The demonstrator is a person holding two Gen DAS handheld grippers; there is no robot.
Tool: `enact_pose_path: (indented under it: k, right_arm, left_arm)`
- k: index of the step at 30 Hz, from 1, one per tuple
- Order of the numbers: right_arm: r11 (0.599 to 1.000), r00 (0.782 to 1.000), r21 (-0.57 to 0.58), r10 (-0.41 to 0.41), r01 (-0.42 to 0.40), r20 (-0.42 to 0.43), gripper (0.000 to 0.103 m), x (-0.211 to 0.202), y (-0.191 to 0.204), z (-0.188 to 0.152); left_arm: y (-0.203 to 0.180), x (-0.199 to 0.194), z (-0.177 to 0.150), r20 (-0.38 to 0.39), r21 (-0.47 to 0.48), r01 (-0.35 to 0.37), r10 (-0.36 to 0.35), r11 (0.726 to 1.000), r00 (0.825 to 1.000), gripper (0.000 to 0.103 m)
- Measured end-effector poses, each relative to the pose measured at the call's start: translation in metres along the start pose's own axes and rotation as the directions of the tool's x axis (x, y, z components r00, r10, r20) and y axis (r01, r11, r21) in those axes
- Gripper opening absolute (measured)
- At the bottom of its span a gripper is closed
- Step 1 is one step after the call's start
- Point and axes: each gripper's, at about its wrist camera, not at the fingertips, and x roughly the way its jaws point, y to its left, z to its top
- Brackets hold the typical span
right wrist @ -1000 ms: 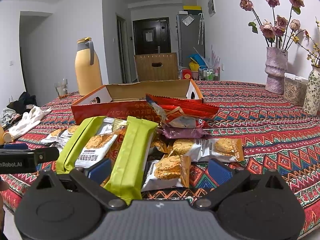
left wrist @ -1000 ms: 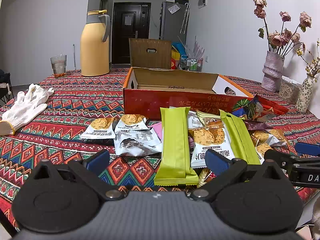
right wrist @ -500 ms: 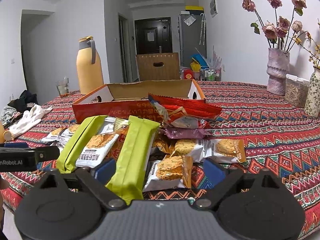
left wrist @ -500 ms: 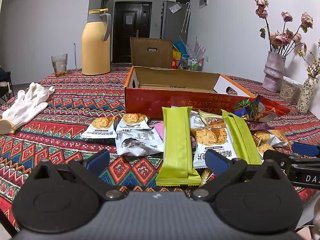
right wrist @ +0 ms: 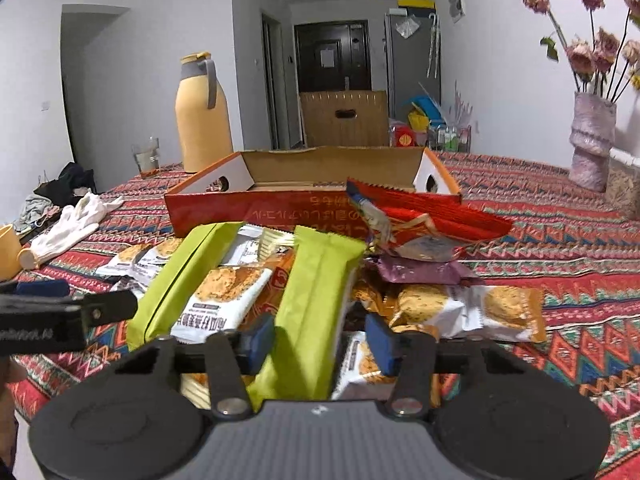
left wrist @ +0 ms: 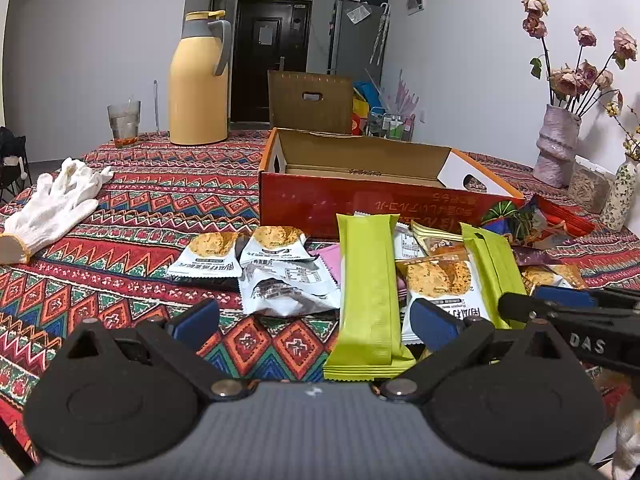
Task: Organize snacks
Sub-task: 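Close the right tool on a lime-green snack bar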
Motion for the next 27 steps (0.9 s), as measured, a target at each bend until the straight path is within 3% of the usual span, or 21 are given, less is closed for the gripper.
enact_pose_path:
  k: [15, 27]
  right_arm:
    - [1.0, 1.0, 0.016, 0.003, -0.003, -0.024, 0.036, 0.021, 0.006, 0.0]
    - [0.999, 0.995, 0.044, -0.006, 0.002, 0.096, 0.032, -0.011, -0.01, 0.005]
  left_arm:
    - [0.002, 0.011, 0.0, -0.023, -0.01, 0.018, -0.019, 1.0, 1.0, 0.103]
    - [-0.004, 0.018, 0.009, -0.039, -0.016, 0.019, -0.019, 1.0, 0.999, 0.103]
